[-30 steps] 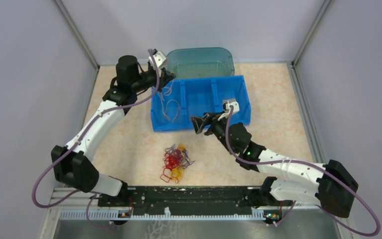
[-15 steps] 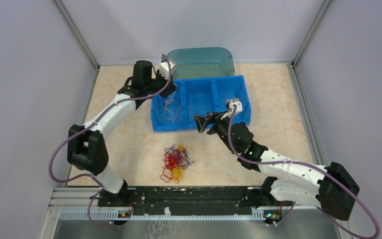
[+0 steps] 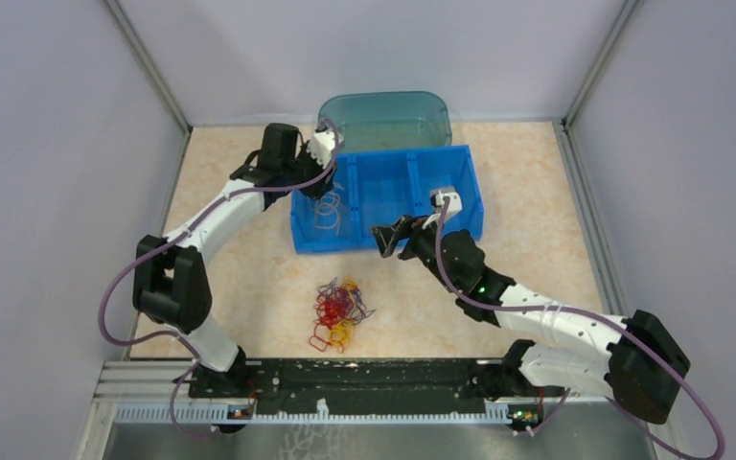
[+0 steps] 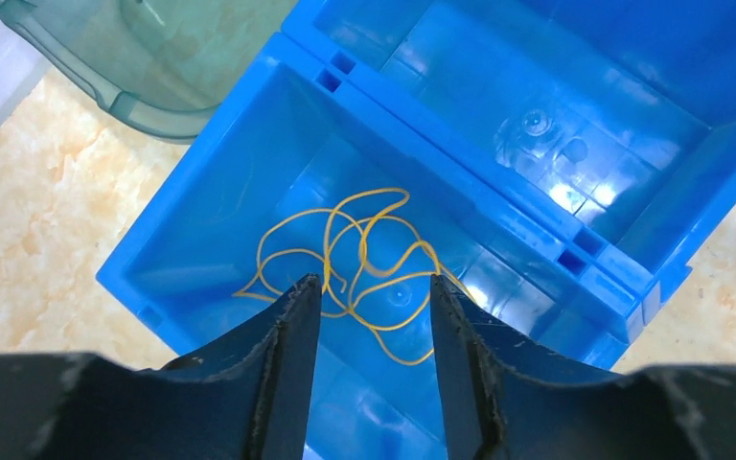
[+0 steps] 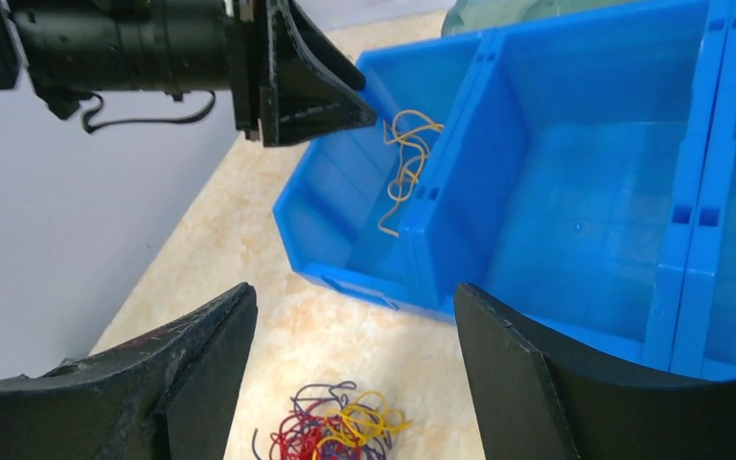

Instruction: Untangle the cables

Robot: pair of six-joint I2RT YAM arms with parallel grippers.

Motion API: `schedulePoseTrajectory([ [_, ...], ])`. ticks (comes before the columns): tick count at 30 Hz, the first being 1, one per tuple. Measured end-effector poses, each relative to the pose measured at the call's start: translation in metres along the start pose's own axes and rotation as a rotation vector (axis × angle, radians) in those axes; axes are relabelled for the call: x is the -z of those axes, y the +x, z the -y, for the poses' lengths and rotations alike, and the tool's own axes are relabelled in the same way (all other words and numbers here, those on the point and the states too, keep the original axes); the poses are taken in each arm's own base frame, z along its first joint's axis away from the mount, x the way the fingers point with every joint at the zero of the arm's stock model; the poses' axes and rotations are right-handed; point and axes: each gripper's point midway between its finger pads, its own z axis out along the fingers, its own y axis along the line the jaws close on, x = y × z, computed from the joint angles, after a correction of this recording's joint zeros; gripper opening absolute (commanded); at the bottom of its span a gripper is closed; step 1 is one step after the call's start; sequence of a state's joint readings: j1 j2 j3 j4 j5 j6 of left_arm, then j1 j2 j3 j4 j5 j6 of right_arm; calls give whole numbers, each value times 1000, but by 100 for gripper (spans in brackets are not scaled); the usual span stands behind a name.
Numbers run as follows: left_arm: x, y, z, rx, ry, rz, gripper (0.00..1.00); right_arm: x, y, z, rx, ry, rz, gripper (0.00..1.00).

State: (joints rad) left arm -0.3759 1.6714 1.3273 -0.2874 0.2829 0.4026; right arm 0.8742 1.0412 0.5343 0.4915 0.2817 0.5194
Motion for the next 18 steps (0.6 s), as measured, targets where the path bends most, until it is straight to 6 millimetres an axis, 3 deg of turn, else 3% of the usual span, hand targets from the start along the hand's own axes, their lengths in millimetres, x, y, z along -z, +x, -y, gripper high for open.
schedulePoseTrajectory([
  [3, 5, 2, -2, -38, -9, -14, 67, -3, 11, 1, 13, 6, -54, 77],
  [7, 22, -1, -2, -93, -15, -27, 74, -5, 25, 0, 24, -2, -117, 77],
  [11, 43, -6, -5, -109, -25, -22, 90, -6, 43, -1, 29, -13, -194, 78],
  [14, 58, -13, 0, -103, 14, -10, 93, -6, 58, -4, 25, -34, -259, 76],
  [18, 84, -10, 27, -111, 128, 6, 93, -5, 86, -9, 20, -70, -361, 69],
])
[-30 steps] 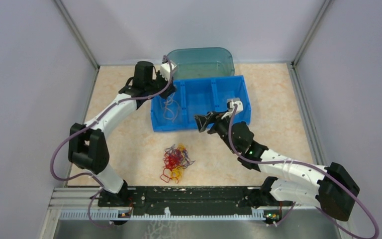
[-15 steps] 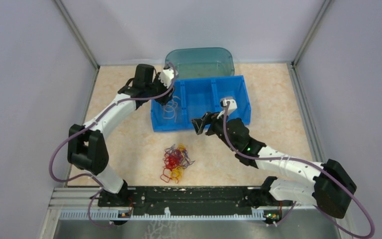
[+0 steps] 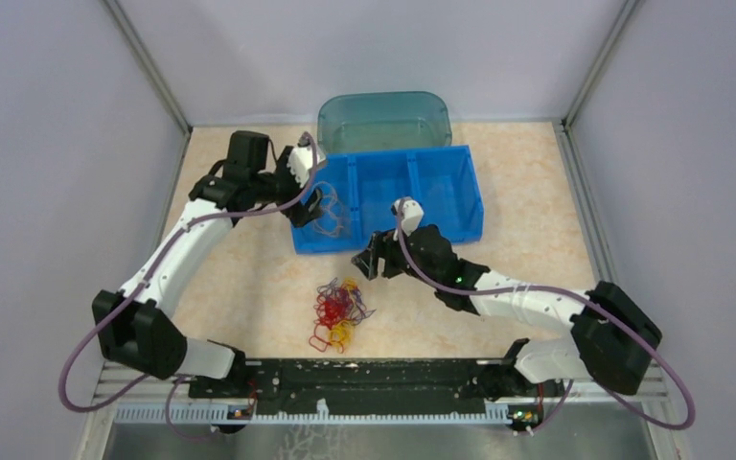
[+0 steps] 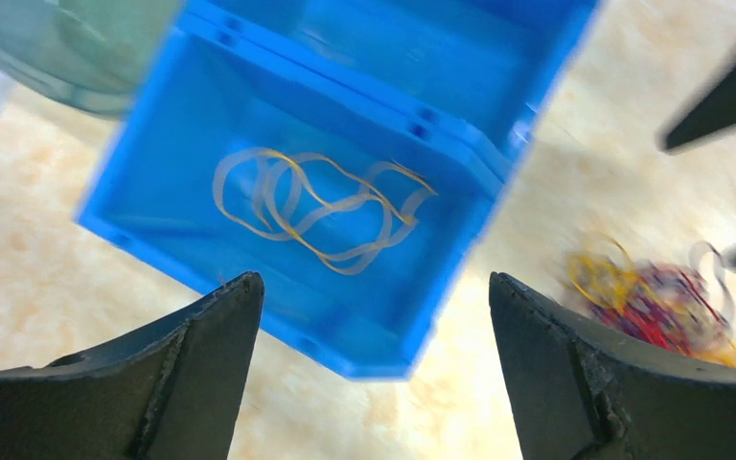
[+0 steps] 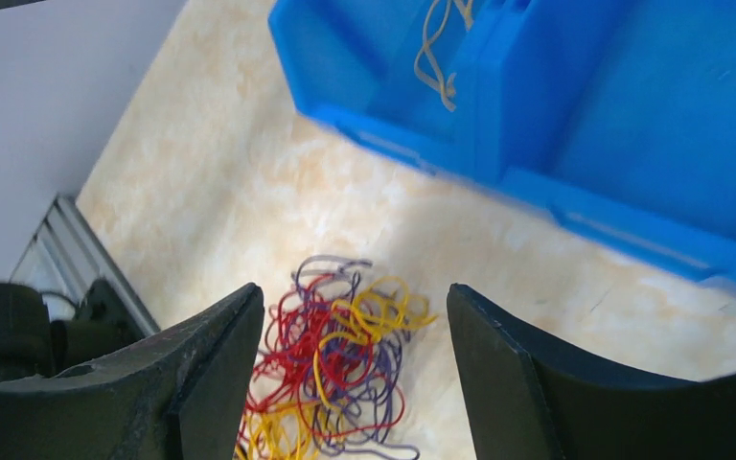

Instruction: Untangle the cables

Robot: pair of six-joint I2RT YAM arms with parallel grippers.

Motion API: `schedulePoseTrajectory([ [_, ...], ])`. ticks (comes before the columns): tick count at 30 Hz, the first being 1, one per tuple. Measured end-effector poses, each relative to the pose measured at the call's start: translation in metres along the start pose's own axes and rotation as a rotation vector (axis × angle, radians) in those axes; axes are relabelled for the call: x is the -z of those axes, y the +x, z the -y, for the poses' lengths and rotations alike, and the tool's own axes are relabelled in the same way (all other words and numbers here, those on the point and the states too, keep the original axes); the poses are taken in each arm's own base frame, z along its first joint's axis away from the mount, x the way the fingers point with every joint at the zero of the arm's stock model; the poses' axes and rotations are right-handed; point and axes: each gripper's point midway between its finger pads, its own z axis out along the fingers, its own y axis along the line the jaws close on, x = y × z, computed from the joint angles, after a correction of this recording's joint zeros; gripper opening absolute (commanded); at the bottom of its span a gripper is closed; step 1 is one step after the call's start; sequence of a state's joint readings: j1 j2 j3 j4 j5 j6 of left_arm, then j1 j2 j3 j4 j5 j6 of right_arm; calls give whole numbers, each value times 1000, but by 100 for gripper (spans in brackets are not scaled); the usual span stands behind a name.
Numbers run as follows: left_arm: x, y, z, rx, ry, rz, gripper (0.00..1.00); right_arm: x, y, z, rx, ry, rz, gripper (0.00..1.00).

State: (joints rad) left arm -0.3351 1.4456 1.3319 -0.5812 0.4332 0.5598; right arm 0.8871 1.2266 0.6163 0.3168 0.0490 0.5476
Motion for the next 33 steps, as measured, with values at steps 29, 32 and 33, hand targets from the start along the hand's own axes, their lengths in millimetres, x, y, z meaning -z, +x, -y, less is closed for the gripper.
schedulePoseTrajectory([
  [29, 43, 112, 149, -232, 403, -4, 73, -20, 75, -28, 8, -169, -299, 0],
  [32, 43, 103, 149, -253, 399, 38, 73, -17, 61, -37, 10, -189, -268, 0],
  [33, 43, 98, 150, -261, 399, 59, 73, -15, 55, -41, 11, -200, -254, 0],
])
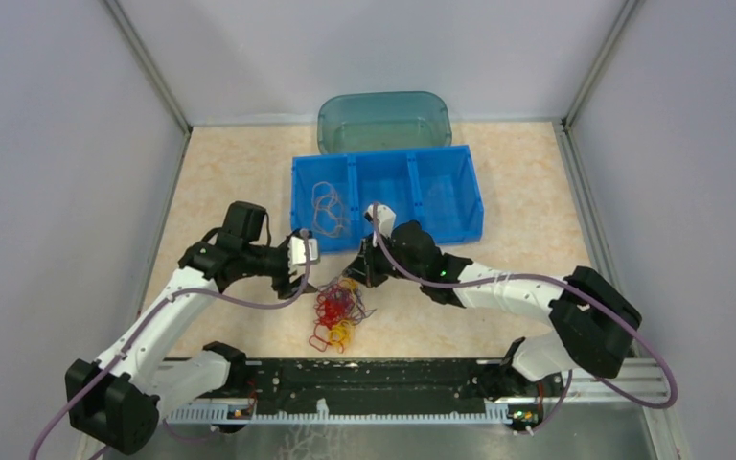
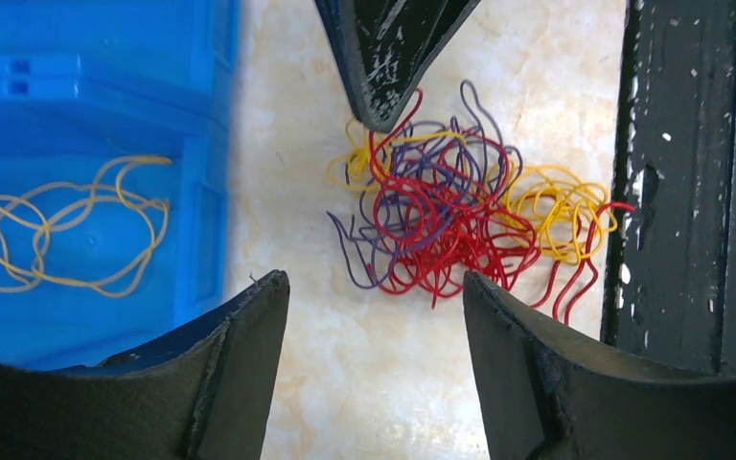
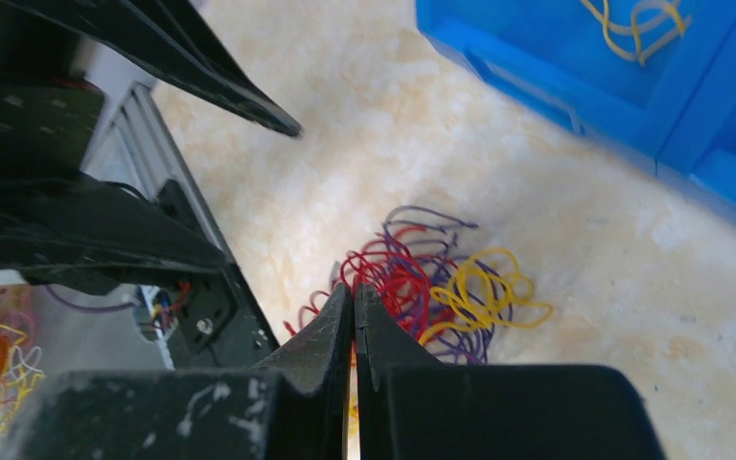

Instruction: Untangle the cables

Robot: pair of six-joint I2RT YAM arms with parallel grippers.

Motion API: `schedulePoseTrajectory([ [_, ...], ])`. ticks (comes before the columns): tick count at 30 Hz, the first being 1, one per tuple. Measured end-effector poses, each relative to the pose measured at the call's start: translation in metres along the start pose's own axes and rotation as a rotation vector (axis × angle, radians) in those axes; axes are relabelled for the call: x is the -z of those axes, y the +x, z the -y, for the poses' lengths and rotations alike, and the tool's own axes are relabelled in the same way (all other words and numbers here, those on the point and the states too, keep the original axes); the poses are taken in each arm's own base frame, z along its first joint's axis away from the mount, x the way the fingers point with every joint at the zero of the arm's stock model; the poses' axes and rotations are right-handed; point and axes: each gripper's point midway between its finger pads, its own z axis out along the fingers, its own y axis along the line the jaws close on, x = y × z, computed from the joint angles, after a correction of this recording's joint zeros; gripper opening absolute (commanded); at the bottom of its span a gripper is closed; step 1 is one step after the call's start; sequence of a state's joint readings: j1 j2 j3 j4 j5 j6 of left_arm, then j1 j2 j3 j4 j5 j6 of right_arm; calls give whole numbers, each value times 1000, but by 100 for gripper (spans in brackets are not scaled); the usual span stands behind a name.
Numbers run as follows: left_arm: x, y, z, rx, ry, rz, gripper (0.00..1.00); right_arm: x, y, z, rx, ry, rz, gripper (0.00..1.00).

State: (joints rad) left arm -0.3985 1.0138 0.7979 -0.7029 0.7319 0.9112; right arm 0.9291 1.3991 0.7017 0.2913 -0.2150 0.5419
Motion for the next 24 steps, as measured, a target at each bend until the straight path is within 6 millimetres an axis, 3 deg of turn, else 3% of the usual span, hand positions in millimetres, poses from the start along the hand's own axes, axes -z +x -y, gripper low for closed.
schedulePoseTrajectory([
  [6, -3, -28, -3, -6, -5, 109, 70, 17, -35, -29, 8, -79, 98, 0],
  [15, 0, -75, -8, 68, 10, 251, 66, 31, -68, -62, -15, -182, 182, 0],
  [20, -1, -92, 4, 80, 86, 291, 65, 35, -85, -75, -22, -217, 218, 0],
  [24, -3, -96, 13, 97, 122, 294, 59, 46, -108, -92, -14, -255, 270, 0],
])
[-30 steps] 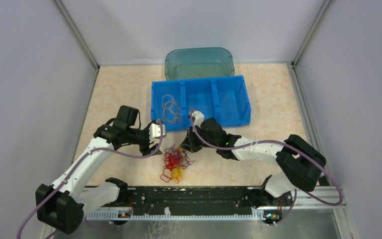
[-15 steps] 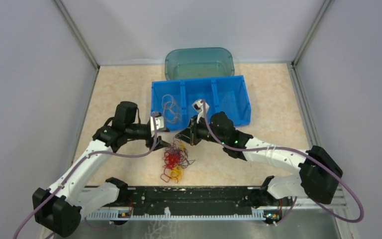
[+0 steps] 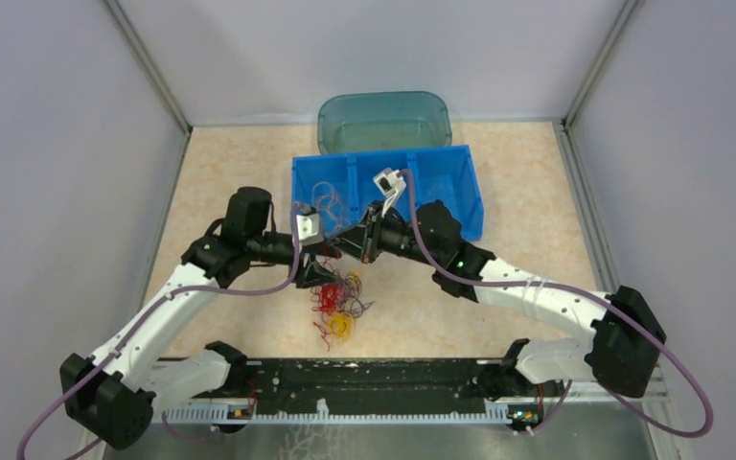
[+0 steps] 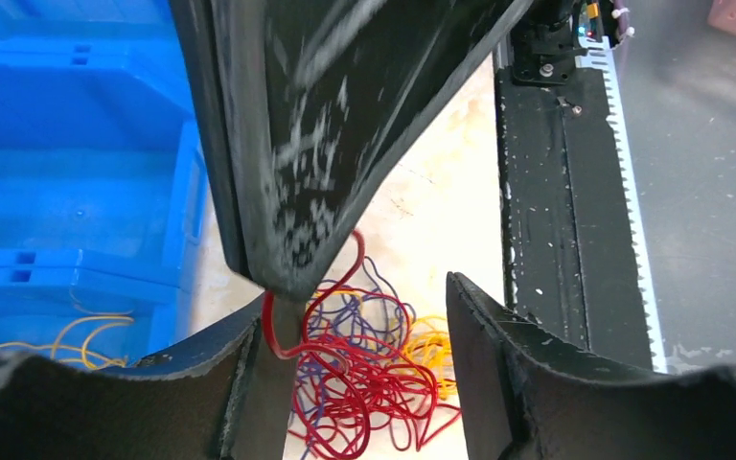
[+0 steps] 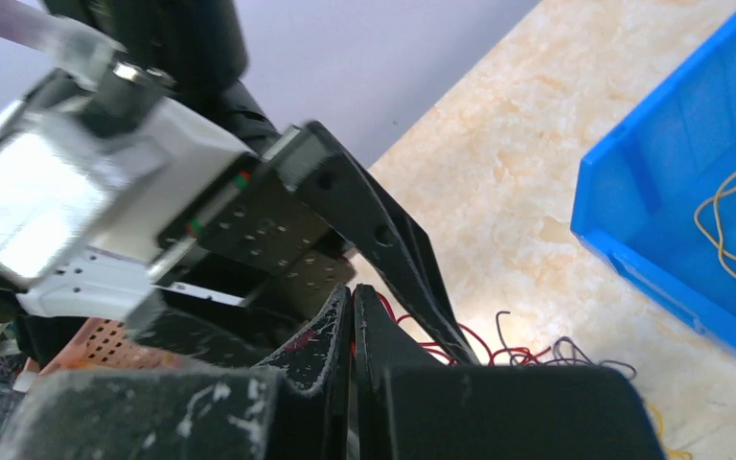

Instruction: Untangle the cables

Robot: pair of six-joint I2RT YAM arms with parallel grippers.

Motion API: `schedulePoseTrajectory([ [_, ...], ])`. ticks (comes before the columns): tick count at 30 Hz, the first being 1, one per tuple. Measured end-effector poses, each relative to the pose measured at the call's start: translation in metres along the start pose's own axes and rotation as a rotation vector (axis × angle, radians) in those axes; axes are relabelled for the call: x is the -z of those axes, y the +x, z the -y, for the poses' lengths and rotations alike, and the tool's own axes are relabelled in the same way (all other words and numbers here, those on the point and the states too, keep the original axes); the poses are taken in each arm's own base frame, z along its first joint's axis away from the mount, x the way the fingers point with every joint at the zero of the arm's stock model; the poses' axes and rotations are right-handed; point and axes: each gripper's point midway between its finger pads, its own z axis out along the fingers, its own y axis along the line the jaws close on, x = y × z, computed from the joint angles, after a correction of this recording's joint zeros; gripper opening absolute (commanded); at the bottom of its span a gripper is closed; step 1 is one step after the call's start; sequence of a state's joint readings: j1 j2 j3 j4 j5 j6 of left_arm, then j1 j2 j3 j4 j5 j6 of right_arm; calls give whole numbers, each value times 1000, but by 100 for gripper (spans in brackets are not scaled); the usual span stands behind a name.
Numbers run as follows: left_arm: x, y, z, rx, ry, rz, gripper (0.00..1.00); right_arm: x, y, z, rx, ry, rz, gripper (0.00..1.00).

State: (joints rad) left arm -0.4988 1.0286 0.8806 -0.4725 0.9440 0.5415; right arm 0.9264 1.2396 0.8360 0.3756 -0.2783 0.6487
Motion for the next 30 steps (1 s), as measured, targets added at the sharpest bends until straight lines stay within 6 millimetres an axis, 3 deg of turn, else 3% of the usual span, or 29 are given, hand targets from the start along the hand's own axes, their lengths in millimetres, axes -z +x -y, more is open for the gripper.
schedulePoseTrajectory([
  [7, 1, -6, 1, 34, -11, 17, 30, 11, -27, -27, 13, -66, 72, 0],
  [12, 6, -24, 1, 18, -38, 68, 1, 16, -35, -35, 8, -83, 95, 0],
  [13, 7, -28, 1, 12, -44, 79, 0, 18, -37, -37, 7, -88, 101, 0],
  [14, 8, -31, 1, 9, -48, 89, 0, 19, -39, -39, 7, -95, 110, 8],
  [17, 9, -39, 0, 11, -58, 113, 0, 22, -46, -45, 4, -110, 132, 52],
  [20, 9, -44, 0, 33, -58, 126, 0, 31, -50, -45, 6, -118, 155, 68],
  [22, 11, -52, 0, 49, -57, 137, 0, 43, -48, -39, 9, -109, 168, 73],
  [30, 23, -97, 4, 46, -50, 208, 0, 79, -29, -19, 64, -35, 190, 76],
])
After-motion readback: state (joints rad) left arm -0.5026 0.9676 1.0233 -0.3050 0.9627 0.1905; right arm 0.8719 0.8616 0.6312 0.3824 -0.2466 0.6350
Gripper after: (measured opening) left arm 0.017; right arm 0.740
